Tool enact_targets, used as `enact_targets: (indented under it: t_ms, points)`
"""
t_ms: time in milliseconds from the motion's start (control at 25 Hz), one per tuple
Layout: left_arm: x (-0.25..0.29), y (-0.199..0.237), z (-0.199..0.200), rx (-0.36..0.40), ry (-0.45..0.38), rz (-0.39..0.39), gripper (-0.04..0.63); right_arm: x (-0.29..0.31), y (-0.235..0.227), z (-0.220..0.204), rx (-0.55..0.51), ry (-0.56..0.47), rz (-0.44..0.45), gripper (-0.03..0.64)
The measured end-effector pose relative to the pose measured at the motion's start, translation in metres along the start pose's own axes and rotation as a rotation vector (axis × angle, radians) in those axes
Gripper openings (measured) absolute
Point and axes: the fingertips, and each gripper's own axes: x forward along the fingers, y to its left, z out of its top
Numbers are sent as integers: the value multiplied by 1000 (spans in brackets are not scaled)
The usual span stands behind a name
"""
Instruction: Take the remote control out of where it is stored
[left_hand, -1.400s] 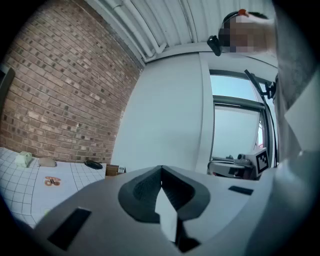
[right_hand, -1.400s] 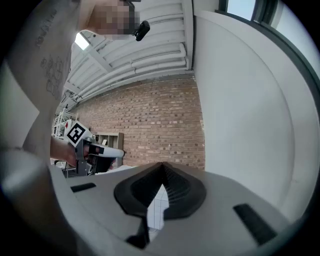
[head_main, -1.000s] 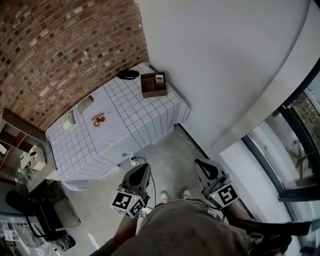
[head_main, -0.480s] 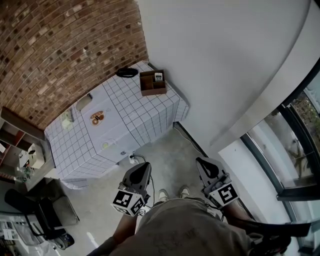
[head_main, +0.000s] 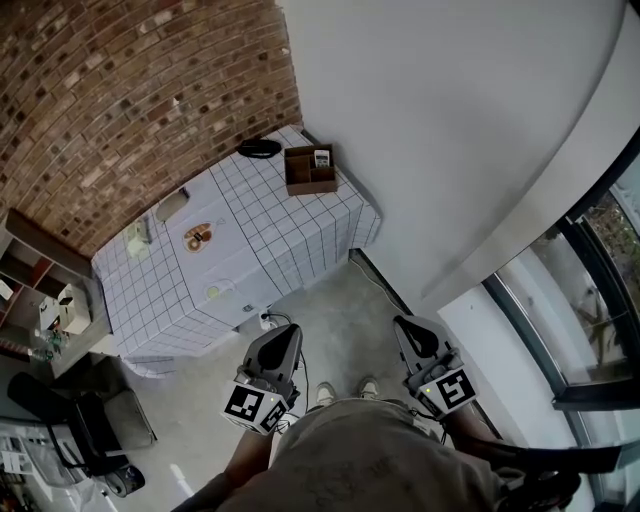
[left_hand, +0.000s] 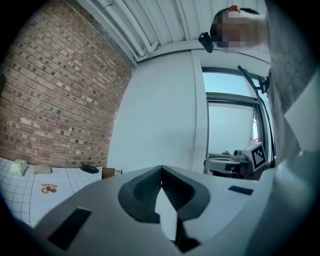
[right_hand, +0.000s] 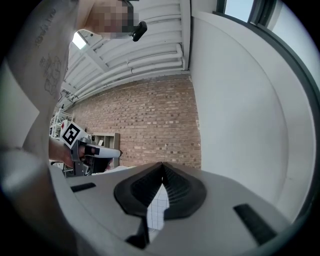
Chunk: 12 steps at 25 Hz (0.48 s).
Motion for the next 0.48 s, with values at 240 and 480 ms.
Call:
enact_targets:
  t_ms: [240, 480]
  points:
    - [-2, 4, -5, -25, -14, 19, 5, 3, 3, 5, -2, -14, 22, 12]
    - [0, -1, -3, 10, -23, 3, 5, 2, -2, 5, -4, -28, 19, 12]
